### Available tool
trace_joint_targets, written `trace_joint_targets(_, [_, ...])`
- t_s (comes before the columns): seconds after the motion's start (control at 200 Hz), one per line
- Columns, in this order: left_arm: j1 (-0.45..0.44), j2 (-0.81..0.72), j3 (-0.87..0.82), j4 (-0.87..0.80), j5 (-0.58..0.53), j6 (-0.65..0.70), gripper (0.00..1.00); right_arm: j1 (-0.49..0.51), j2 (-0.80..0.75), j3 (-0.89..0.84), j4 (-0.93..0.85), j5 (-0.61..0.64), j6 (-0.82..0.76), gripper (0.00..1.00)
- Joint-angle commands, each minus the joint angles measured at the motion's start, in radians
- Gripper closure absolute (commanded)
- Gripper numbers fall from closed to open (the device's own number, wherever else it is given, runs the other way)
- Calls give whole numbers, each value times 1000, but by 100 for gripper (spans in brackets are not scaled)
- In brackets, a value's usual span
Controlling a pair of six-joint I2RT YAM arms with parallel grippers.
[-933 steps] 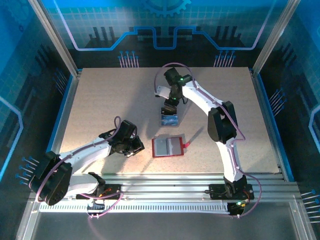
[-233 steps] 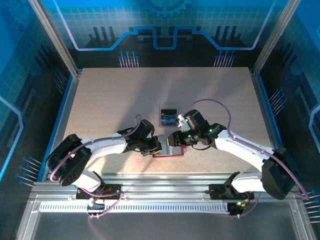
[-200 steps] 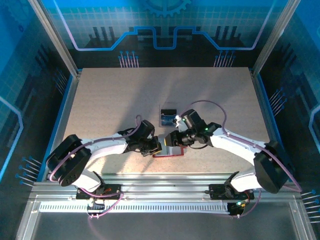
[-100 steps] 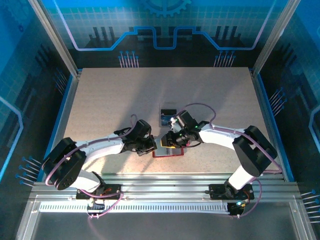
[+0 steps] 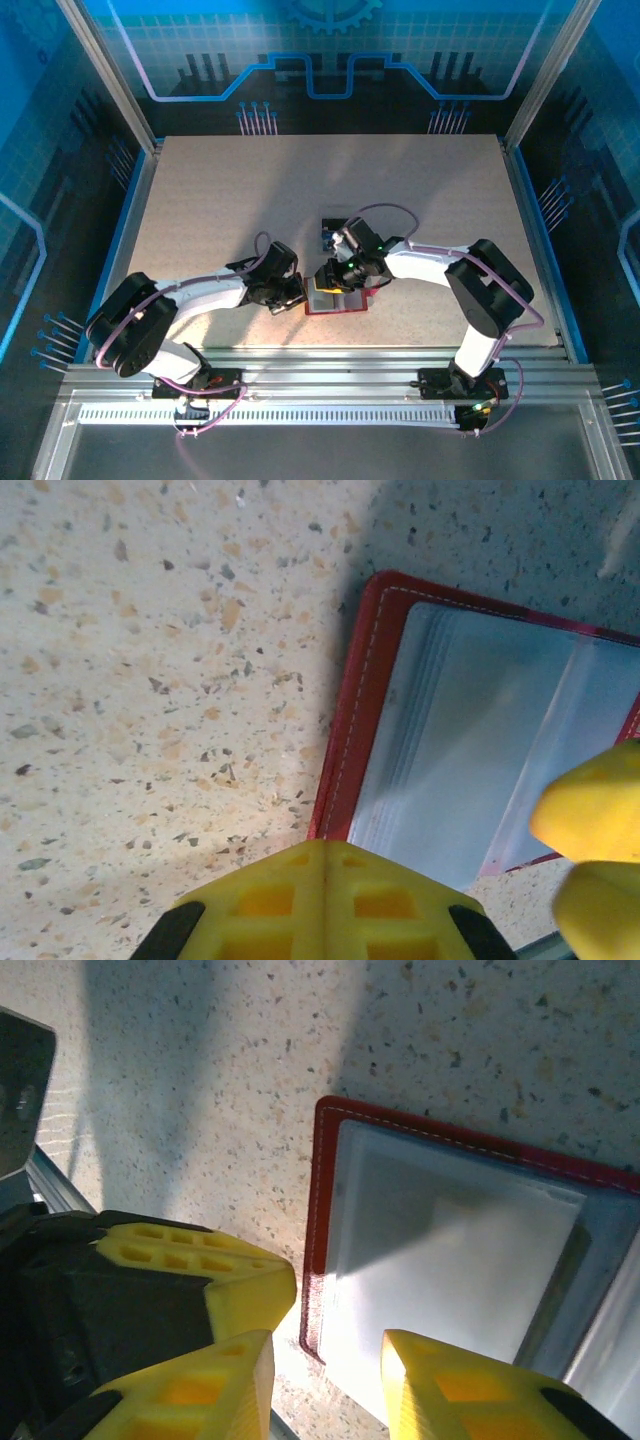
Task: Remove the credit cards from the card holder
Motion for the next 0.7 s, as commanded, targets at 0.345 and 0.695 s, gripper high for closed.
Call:
trace_joint_targets(0.345, [8,30,15,15,56,41,96,18,45,15,6,-7,10,67])
trace_joint_targets(0.695, [10,69,16,-22,52,46,96,26,40,27,-58,34,-10,66])
